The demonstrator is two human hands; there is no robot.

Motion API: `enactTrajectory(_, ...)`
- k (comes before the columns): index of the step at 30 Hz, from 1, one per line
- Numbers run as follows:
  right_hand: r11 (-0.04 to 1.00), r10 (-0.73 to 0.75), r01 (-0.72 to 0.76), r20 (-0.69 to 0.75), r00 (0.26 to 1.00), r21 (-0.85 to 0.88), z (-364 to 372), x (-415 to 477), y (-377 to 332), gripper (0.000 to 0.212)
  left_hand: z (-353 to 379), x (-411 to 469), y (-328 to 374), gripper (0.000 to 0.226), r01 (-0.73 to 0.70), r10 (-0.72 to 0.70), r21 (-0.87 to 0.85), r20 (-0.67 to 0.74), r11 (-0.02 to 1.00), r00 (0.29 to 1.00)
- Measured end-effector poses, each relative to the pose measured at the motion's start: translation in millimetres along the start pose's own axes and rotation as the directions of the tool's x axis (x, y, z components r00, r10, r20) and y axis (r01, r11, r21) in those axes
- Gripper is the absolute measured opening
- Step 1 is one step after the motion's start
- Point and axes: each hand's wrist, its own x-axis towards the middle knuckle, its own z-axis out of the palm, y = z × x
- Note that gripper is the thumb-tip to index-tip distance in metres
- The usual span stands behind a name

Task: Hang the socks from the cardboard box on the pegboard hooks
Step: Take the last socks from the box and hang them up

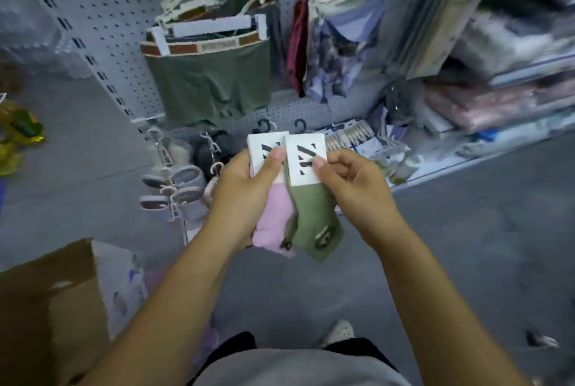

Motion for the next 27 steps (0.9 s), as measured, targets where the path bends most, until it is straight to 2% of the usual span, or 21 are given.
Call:
enactTrajectory(2,0.999,-0.025,0.023,-0.073,0.997,-0.028,-57.3,5.8,-1.0,0.031,49.5,13.1,5.4,0.026,0.003,-0.004,0.028,0.046,1.0,0.999)
enactTrajectory(6,0.999,-0.046,0.039,-0.203,0.978,-0.037,-161.9,20.2,-6.7,0.02,144.0,38.4,15.1,0.022,0.045,-0.035,-0.051,0.181,0.998,0.983)
enactTrajectory(9,0.995,-0.091,0.077,-0.24,0.967,-0.068,-214.3,33.8,-18.1,0.019,198.0,56.3,24.9,0.018,0.037,-0.017,-0.089,0.212,0.995,0.977)
enactTrajectory(13,0.986,-0.168,0.157,-0.273,0.947,-0.063,-257.9,63.3,-40.9,0.017,242.9,84.8,51.2,0.027,-0.011,0.019,-0.062,0.135,0.998,0.991)
enactTrajectory(18,0.975,-0.223,0.222,-0.232,0.947,-0.031,-289.6,116.9,-81.5,0.016,277.9,134.6,97.0,0.038,-0.099,0.104,-0.047,0.102,0.994,0.989)
enactTrajectory(23,0.961,-0.273,0.276,-0.209,0.939,-0.012,-316.0,190.7,-120.0,0.019,308.9,197.4,145.4,0.026,-0.267,0.266,0.012,0.044,0.964,0.963)
enactTrajectory(27,0.941,-0.337,0.337,-0.193,0.921,-0.033,-330.1,258.7,-158.8,0.02,324.4,258.7,186.8,0.018,-0.409,0.411,0.101,0.0,0.907,0.911)
